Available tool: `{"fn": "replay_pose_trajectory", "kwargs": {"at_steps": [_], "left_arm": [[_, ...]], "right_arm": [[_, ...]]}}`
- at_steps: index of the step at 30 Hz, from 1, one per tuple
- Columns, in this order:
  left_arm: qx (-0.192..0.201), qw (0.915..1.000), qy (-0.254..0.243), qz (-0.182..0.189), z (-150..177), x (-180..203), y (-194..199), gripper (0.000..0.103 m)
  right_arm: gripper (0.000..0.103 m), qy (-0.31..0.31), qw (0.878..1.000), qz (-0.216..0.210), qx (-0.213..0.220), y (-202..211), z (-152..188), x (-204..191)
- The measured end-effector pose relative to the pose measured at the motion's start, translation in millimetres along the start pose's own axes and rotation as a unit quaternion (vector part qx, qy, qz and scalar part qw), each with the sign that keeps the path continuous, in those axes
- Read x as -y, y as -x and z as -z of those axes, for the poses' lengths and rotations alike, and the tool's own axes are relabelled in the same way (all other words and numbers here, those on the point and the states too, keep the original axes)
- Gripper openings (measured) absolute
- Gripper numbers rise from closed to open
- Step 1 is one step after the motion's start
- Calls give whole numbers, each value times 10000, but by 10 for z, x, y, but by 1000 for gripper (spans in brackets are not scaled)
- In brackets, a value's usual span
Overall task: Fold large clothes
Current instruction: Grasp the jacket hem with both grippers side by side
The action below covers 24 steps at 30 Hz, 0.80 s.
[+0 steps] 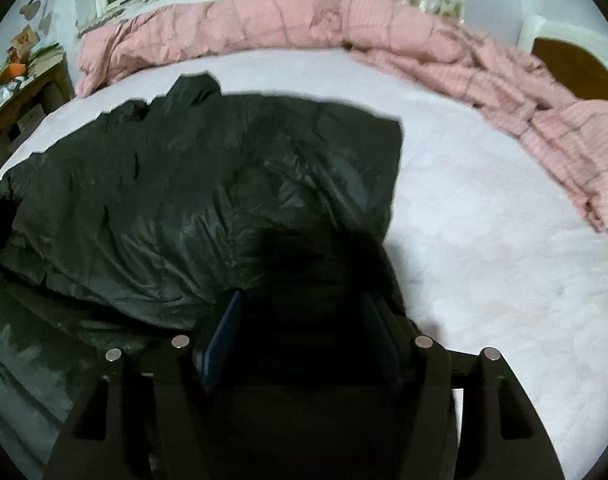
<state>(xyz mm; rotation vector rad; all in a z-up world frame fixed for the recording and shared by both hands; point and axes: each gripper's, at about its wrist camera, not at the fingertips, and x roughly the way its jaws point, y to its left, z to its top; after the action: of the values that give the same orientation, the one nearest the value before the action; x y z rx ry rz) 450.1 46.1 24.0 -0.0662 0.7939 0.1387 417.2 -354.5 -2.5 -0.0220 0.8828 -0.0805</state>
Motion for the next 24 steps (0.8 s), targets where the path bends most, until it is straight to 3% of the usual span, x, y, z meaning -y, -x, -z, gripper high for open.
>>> {"fn": "replay_pose_trajectory", "kwargs": {"at_steps": [3,6,8,11,14,18,24], "left_arm": [[694,9964,35,478,-30,47,524,63],[1342,9879,-72,774,43,105,1101,63],[1583,9843,-95,777,71,107,1442,63],[2112,9718,-266,1018,189,113,2010,64],[2384,9651,-330,1033,370,102,2417,66],[2529,9599,-381,1152,602,52,2633,72],[2852,9501,-253,1238,1133,63,2486,90]], "right_arm": [[63,52,9989,193,435,255,-43,-38],[65,61,9930,320,1138,716,-39,-127],[65,-190,9885,178,1487,1035,15,-155],[66,-544,9815,-276,1815,1485,124,-226],[70,-551,9754,-330,2108,1865,284,-363],[71,-666,9705,-419,2277,2107,557,-442],[71,-1124,9667,-634,2210,2074,889,-427]]}}
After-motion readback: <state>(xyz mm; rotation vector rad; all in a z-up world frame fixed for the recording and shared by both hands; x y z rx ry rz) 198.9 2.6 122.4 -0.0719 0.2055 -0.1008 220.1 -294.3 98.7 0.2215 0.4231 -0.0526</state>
